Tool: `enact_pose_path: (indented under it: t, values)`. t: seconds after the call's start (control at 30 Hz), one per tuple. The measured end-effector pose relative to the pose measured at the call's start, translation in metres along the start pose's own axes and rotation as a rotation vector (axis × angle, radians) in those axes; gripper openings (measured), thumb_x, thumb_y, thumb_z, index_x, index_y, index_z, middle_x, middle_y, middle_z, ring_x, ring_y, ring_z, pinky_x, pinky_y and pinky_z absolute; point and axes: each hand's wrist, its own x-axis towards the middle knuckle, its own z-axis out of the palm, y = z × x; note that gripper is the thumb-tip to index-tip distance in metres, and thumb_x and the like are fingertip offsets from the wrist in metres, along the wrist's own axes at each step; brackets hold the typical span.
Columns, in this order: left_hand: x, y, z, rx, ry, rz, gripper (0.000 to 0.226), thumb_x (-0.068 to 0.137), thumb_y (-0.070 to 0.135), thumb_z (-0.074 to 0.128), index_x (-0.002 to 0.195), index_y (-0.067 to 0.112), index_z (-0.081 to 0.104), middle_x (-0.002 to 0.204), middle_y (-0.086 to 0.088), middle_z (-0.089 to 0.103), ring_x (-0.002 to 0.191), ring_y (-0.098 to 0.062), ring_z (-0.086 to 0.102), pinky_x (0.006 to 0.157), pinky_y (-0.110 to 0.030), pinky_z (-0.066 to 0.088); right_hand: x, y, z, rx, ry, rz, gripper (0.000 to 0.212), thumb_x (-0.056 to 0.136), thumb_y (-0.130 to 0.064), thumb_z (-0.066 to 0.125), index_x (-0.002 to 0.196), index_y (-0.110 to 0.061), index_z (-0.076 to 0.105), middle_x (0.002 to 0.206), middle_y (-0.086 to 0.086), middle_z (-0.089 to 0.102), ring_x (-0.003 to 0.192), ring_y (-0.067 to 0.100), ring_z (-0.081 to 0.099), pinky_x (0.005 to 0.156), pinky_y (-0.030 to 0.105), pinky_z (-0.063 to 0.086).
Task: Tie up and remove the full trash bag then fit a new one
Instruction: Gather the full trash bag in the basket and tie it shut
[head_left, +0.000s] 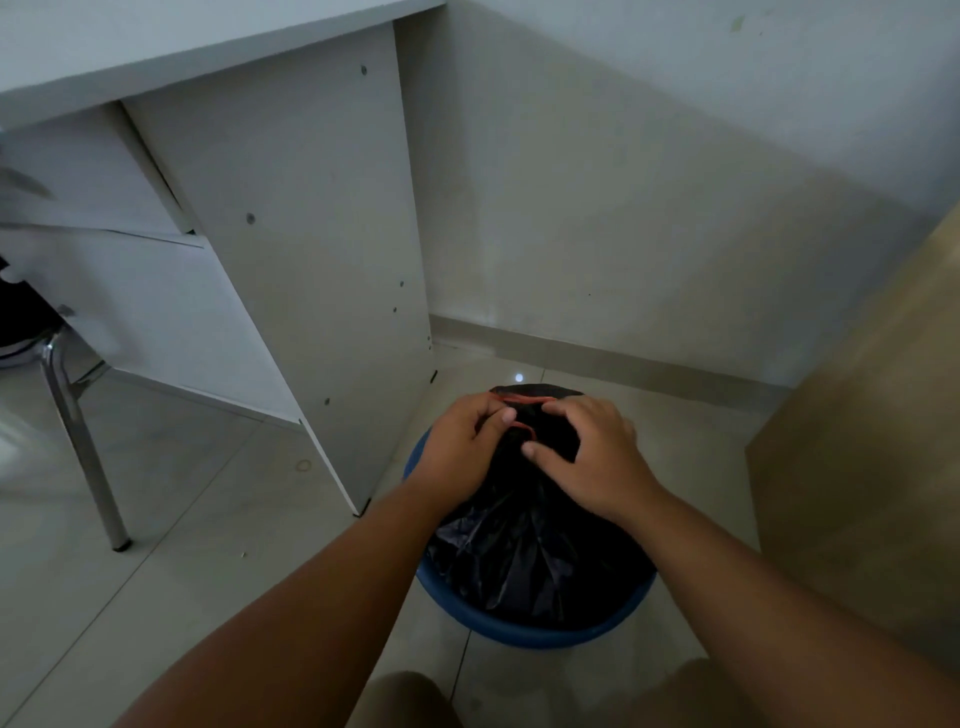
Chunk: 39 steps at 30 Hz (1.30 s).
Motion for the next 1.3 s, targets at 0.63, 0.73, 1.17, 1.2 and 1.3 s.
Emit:
enact_pose_path:
  t: [0.63, 0.73, 1.17, 1.2, 1.3]
  values:
    - [-0.005, -0.012, 0.023, -0.125, -0.072, -0.116, 0.035, 0.106, 0.033, 0.048, 0.087, 0.016, 0.072, 0.084, 0.006, 0.074, 0.082, -0.01, 0.069, 0.075, -0.029, 0.052, -0.006, 0.001, 0.01, 0.602, 0.065, 0.258, 0.042, 0.079, -0.03, 0.084, 0.113, -0.027, 0.06, 0.112, -0.009, 0.066, 0.105, 0.006, 0.063, 0.091, 0.026, 0.052]
    - [-0.015, -0.017, 0.018, -0.111, -0.202, -0.027, 0.037, 0.106, 0.036, 0.048, 0.091, 0.013, 0.074, 0.09, -0.005, 0.074, 0.089, -0.019, 0.069, 0.081, -0.034, 0.053, -0.003, 0.0, 0.017, 0.596, 0.14, 0.298, 0.021, 0.083, -0.032, 0.081, 0.097, -0.021, 0.07, 0.094, -0.006, 0.073, 0.088, 0.007, 0.069, 0.084, 0.033, 0.058]
    - [0.001, -0.032, 0.023, -0.297, -0.151, -0.3, 0.037, 0.093, 0.046, 0.06, 0.096, 0.011, 0.074, 0.114, -0.017, 0.067, 0.106, -0.03, 0.066, 0.098, -0.046, 0.053, -0.016, 0.018, 0.019, 0.116, -0.254, -0.017, 0.107, 0.072, -0.063, 0.078, 0.157, -0.038, 0.019, 0.16, -0.013, 0.033, 0.14, 0.006, 0.036, 0.114, 0.031, 0.035]
    - [0.001, -0.032, 0.024, -0.325, -0.155, -0.312, 0.036, 0.094, 0.044, 0.06, 0.097, 0.012, 0.074, 0.116, -0.016, 0.067, 0.108, -0.03, 0.066, 0.099, -0.047, 0.052, -0.014, 0.021, 0.02, 0.076, -0.264, -0.022, 0.105, 0.072, -0.062, 0.078, 0.156, -0.039, 0.021, 0.157, -0.011, 0.039, 0.137, 0.008, 0.042, 0.111, 0.033, 0.04]
    - [-0.003, -0.03, 0.027, -0.196, -0.12, -0.242, 0.025, 0.104, 0.03, 0.053, 0.097, 0.014, 0.07, 0.12, -0.007, 0.062, 0.111, -0.021, 0.061, 0.103, -0.036, 0.048, -0.007, 0.024, 0.023, -0.012, -0.25, -0.097, 0.065, 0.082, -0.059, 0.07, 0.138, -0.037, 0.048, 0.126, -0.008, 0.065, 0.111, 0.012, 0.063, 0.091, 0.035, 0.053]
